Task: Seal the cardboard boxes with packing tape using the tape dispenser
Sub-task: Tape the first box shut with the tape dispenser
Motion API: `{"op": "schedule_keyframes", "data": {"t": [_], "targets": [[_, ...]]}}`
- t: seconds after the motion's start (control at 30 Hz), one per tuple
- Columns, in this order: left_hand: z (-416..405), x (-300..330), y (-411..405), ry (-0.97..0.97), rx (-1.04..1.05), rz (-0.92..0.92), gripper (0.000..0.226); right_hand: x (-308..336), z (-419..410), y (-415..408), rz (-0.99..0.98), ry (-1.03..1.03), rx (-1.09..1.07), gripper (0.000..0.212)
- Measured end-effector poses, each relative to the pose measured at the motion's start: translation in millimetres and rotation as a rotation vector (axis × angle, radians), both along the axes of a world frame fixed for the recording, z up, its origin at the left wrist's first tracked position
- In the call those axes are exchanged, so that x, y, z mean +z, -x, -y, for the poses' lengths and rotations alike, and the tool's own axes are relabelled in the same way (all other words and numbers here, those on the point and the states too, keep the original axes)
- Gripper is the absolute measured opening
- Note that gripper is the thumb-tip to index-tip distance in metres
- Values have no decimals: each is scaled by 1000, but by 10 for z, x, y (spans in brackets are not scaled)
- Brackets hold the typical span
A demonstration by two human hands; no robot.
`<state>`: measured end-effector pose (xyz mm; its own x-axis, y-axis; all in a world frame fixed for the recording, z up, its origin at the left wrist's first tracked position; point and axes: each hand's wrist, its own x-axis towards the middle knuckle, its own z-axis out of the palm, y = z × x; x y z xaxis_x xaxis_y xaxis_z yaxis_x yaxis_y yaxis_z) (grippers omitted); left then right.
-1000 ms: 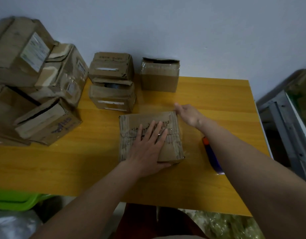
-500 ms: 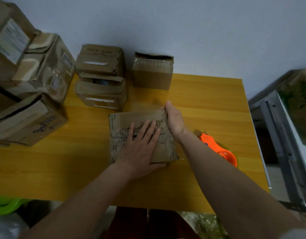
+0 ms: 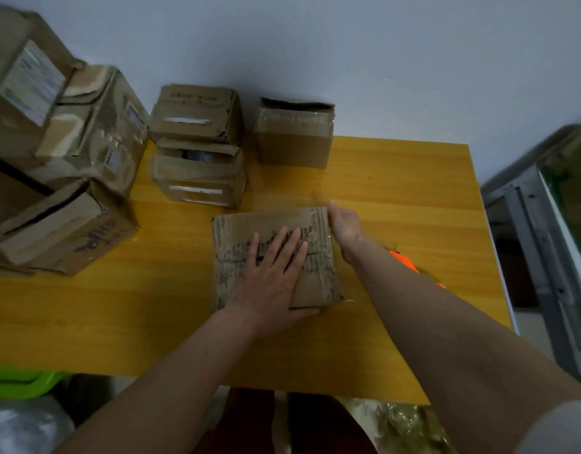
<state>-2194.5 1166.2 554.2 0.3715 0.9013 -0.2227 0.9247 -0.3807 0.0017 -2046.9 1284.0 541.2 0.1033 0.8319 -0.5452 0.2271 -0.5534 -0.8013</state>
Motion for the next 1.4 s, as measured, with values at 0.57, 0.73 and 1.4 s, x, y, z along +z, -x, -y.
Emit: {"op": "schedule_keyframes", "data": {"t": [0.57,0.73,1.4], "targets": [[9,-38,-12,-37,33,72,107,258,1031,97,538,-139,275,42],[25,-49,7,-40,31,65,110,248,1208,-185,344,-95,124,49],[-52,-89,463,-35,-250,67,102,37,1142,566,-549,-54,-1021,34]]}}
